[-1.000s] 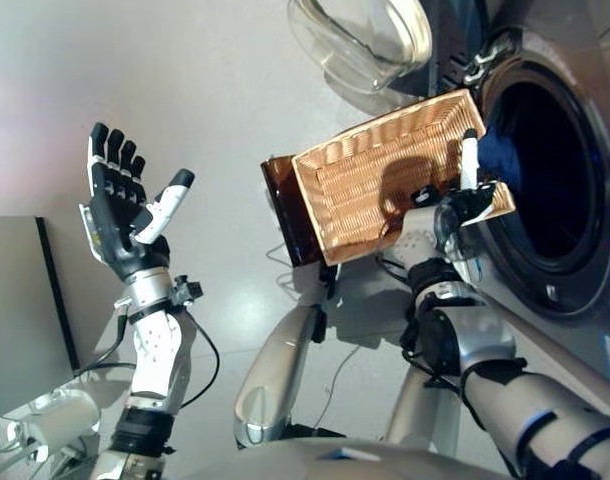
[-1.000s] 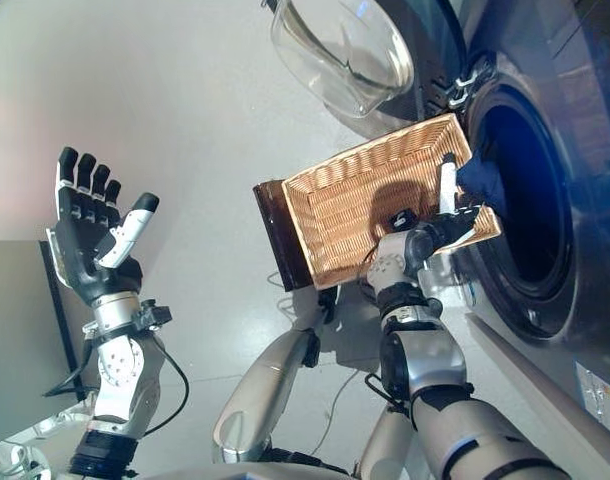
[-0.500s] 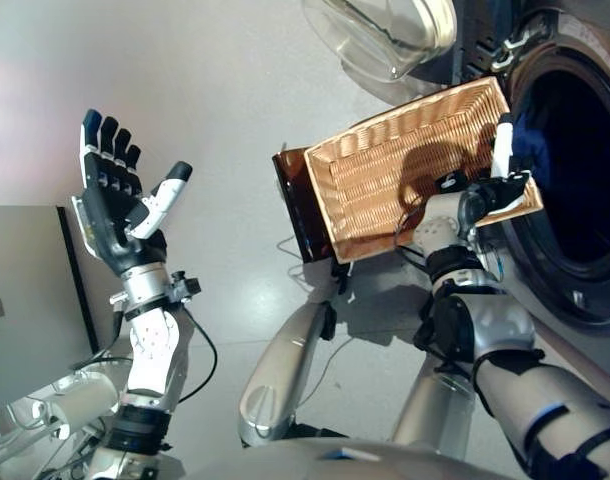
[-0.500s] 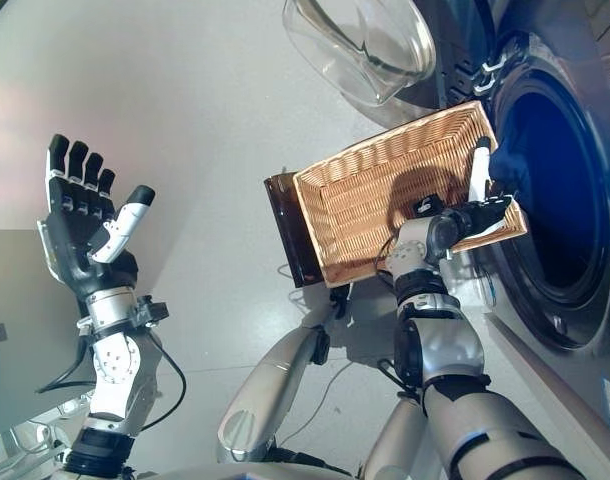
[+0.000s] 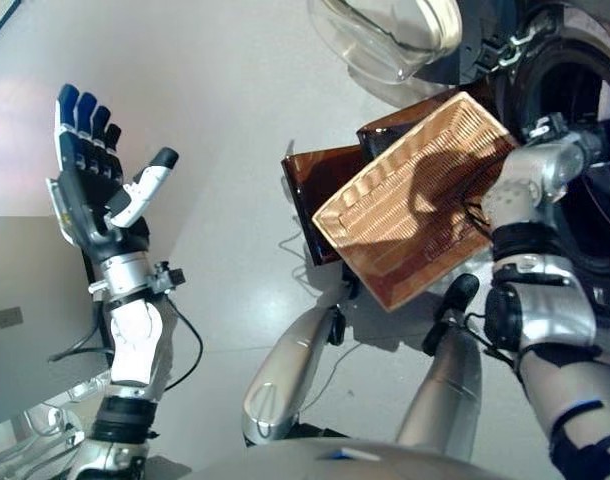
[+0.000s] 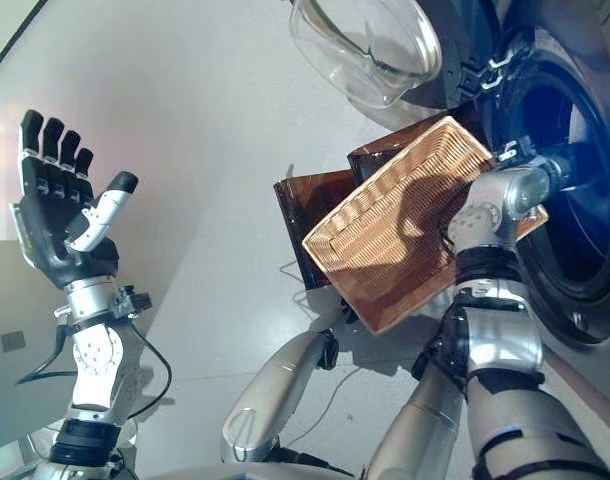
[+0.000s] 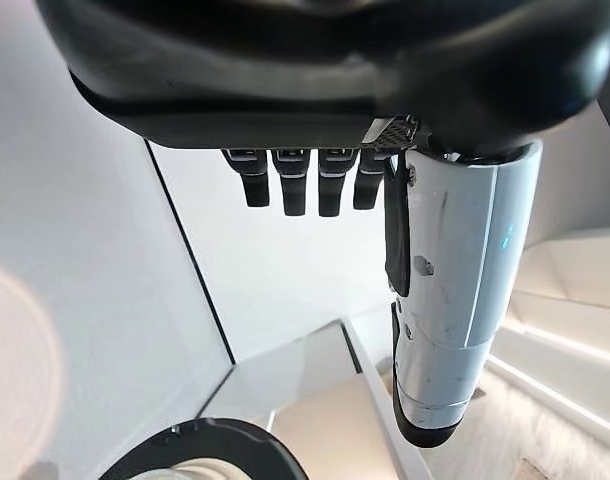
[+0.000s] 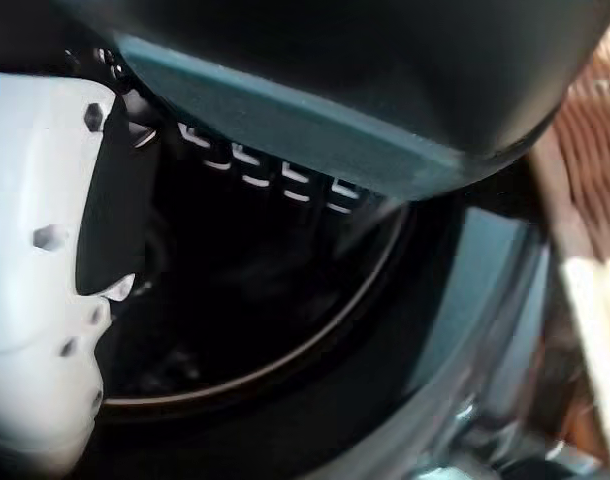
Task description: Pick up the clothes and place them into the washing machine
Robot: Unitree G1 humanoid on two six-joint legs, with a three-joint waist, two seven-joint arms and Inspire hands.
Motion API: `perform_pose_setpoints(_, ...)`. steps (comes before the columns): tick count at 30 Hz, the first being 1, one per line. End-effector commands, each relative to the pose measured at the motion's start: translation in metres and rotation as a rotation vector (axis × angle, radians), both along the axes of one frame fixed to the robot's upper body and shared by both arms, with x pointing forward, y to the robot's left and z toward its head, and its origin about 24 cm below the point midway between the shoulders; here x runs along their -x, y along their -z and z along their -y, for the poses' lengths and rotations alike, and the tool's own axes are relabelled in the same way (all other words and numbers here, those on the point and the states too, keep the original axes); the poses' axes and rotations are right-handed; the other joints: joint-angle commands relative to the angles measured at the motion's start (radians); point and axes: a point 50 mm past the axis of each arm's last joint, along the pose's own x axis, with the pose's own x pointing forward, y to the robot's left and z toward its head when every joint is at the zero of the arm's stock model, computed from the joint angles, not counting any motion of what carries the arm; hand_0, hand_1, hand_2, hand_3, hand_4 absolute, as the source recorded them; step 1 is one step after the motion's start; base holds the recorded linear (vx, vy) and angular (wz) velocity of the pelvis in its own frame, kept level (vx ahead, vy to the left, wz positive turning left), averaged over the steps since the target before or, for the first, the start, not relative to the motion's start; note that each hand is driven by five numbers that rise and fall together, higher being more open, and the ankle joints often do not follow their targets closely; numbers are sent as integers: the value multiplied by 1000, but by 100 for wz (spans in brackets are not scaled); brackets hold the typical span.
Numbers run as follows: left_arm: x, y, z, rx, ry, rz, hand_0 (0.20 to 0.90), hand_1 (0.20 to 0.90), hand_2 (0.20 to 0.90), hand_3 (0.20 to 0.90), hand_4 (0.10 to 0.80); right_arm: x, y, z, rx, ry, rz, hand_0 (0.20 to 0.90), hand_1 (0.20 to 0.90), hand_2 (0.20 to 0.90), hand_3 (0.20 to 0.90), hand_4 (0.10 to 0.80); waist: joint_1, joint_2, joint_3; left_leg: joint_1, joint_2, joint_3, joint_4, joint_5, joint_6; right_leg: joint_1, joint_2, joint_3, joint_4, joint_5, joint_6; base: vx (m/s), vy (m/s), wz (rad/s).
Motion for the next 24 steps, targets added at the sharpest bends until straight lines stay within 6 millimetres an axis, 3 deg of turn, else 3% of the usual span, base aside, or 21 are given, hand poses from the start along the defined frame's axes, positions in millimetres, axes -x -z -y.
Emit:
perform_pose_setpoints(1,13,-20,-10,13,-29,162,900,900,900,900,800,10,-87,-6,292,-2,302,900,900,900,900,800,-18,44,-93,-45,10,-45,60,-74,-107,127,15,22,-57,-102,7,-27,-13,-30)
perform_pose_setpoints(2,14,-21,-8,18,-25,175,900,900,900,900,800,1,-62,-20,238,-58,248,900,900,900,900,800,-20,48,-93,-39,15,-42,58,-75,-107,132,19,26,-61,-102,4,-21,-20,-27)
perform_pose_setpoints(5,15,-17,-9,27,-28,157,900,900,900,900,800,-7,-25,-33,166,-107,160,900,900,900,900,800,-26,49,-92,-31,15,-47,51,-73,-107,143,24,23,-65,-103,0,-15,-13,-8)
perform_pose_setpoints(9,14,-14,-10,51,-42,150,900,900,900,900,800,-12,15,-61,136,-209,55,900,900,900,900,800,-30,37,-88,-23,19,-47,46,-73,-106,158,30,17,-78,-98,-3,-3,-14,-3)
perform_pose_setpoints(10,15,-14,-11,50,-43,148,900,900,900,900,800,-12,16,-62,136,-210,53,900,900,900,900,800,-32,37,-88,-21,19,-48,46,-73,-106,160,30,17,-79,-98,-3,8,-35,-2)
perform_pose_setpoints(13,15,-16,-6,47,-16,157,900,900,900,900,800,-10,52,-86,89,-291,-25,900,900,900,900,800,-38,13,-84,-5,24,-55,46,-73,-107,196,36,3,-98,-91,-4,19,-53,2)
perform_pose_setpoints(20,14,-13,-1,45,6,139,900,900,900,900,800,1,94,-108,41,-374,-120,900,900,900,900,800,-49,-50,-83,29,35,-69,50,-77,-110,262,45,-21,-134,-80,-7,25,-44,10)
perform_pose_setpoints(21,13,-10,0,24,16,115,900,900,900,900,800,5,105,-110,20,-390,-145,900,900,900,900,800,-47,-76,-87,44,40,-73,47,-81,-111,284,49,-29,-154,-73,-5,37,-59,13)
perform_pose_setpoints(24,12,-4,0,10,21,78,900,900,900,900,800,9,111,-112,9,-404,-142,900,900,900,900,800,-49,-104,-93,57,45,-78,44,-83,-112,311,54,-33,-180,-62,-4,35,-46,3)
